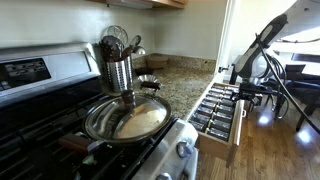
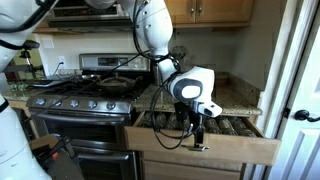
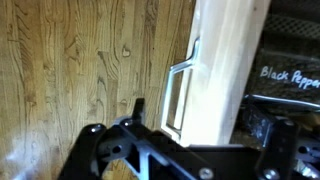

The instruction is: Open the first top drawer

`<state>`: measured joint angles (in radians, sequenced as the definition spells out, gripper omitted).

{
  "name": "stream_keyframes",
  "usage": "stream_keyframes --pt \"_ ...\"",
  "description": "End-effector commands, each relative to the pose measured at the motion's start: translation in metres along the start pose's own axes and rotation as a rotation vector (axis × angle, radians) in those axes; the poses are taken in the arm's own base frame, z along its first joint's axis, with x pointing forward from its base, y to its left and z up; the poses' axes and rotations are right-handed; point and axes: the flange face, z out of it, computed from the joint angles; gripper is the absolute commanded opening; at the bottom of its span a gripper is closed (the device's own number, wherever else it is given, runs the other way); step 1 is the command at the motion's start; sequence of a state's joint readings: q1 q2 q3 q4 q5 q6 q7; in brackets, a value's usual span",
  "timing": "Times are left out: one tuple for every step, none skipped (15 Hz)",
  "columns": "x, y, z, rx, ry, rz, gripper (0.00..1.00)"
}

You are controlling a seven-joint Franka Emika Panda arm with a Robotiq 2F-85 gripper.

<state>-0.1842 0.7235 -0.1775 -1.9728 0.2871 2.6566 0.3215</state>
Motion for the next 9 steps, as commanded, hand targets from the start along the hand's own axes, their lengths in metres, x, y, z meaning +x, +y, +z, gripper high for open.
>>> stream_keyframes --pt "-0.009 0.023 -0.009 -0.067 0.024 -0.013 1.00" --pt "-0.010 0.024 -0.010 -0.071 0.026 -0.028 1.00" --pt "-0.012 0.027 -0.011 -0.074 0.029 -0.032 1.00" --pt "-0.013 0.032 -0.010 -0.076 0.037 -0.035 1.00" --pt "-0.015 0.037 -0.008 -0.081 0.044 -0.031 1.00" --pt "-0.017 0.042 -0.006 -0.082 0.053 -0.025 1.00" --pt "-0.019 0.051 -0.002 -0.083 0.063 -0.014 1.00" --pt "-0.022 0.057 0.000 -0.083 0.070 -0.003 1.00" --pt "-0.025 0.063 0.004 -0.085 0.077 0.012 1.00"
